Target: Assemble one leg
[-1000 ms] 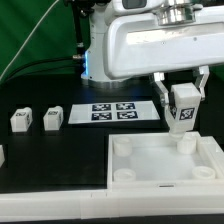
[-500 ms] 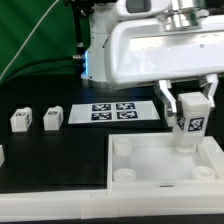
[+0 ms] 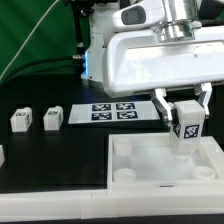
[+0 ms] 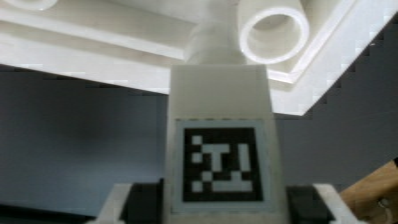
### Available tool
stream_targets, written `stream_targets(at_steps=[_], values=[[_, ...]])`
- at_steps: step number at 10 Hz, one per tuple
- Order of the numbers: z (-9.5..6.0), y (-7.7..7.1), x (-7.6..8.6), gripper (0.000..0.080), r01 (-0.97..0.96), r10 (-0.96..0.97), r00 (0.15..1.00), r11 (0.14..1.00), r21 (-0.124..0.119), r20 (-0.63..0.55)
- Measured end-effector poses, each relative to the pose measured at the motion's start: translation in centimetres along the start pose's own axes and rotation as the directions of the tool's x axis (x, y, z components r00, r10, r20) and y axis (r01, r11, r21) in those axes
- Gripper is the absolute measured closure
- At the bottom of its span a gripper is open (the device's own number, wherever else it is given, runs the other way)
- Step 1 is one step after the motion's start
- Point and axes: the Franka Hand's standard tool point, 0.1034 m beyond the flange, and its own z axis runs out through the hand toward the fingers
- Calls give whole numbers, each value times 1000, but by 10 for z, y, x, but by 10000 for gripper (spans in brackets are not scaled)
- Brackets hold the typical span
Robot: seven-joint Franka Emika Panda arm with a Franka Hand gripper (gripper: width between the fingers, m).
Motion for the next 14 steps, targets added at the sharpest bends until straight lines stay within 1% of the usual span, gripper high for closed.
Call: stream_targets(at_steps=[1,3,4,8,10,14], values=[[2,-3,-6,506,1,-1,1000,1000,2,-1],[7,-18,-5,506,14,-14,1000,1000,17,0],[9,-23,-3,506,19,-19,1000,1000,21,-2],[16,-35,-3,506,31,-31,1000,999,34,1],[17,-38,-2,506,35,-35,999,999,33,-14],[18,-33,-1,506,35,-34,998,999,20,-44]])
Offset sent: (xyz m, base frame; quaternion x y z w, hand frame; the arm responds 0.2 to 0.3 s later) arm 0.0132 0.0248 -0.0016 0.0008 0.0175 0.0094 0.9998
